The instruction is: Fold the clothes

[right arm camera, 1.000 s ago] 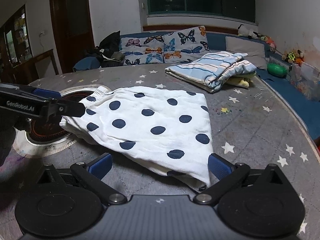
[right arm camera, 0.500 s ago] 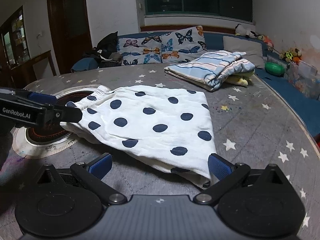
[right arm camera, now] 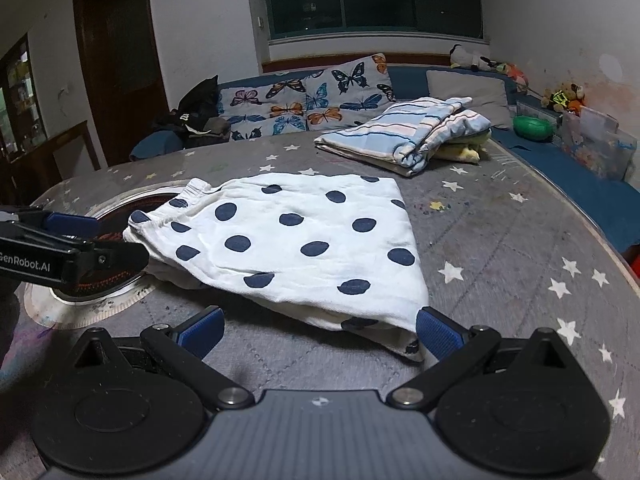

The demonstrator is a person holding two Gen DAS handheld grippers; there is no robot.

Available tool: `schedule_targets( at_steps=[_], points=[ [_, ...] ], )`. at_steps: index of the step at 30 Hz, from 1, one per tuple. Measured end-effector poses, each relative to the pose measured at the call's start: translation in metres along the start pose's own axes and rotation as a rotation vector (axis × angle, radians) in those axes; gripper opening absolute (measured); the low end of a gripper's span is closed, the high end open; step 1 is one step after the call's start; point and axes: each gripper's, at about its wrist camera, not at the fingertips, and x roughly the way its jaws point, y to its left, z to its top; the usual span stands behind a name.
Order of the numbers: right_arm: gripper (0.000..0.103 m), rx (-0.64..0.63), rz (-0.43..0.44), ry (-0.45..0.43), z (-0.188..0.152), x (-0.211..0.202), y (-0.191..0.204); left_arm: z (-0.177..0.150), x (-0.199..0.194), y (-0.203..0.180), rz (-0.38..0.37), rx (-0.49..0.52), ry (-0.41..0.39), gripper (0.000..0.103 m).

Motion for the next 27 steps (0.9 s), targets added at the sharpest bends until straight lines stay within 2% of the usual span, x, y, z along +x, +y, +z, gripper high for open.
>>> schedule_targets(
  at_steps=[27],
  points=[
    [0.103,0.005,0.005,-0.015,-0.014,-0.013,0.023,-0.024,-0.02,0.007,0.007,0.018,-0.007,0.103]
  ],
)
